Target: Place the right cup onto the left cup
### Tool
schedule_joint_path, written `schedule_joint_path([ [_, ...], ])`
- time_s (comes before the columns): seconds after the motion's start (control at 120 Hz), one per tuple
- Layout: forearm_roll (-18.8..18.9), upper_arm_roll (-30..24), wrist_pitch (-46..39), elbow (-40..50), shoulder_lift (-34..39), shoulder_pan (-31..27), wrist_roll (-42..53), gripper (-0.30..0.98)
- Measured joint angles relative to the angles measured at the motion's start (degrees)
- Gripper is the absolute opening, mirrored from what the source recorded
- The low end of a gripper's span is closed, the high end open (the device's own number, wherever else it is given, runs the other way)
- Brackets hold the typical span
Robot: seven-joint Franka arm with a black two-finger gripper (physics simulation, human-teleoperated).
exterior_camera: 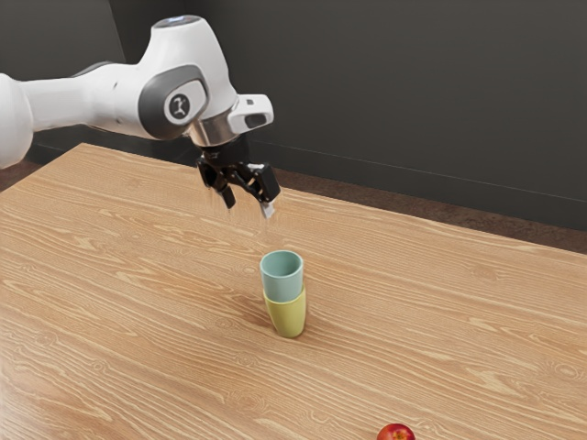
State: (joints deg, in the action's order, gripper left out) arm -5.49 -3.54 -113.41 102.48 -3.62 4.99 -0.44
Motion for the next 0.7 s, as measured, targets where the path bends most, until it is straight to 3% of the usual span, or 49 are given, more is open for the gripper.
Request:
schedule_joint_path([
  [0.208, 0.94, 5.32, 7.03, -8.18, -0.86, -0.75, 1.49, 0.68],
  [0.7, 2.84, 5.65, 13.34, -12.98, -0.89, -0.43, 4.33, 0.69],
])
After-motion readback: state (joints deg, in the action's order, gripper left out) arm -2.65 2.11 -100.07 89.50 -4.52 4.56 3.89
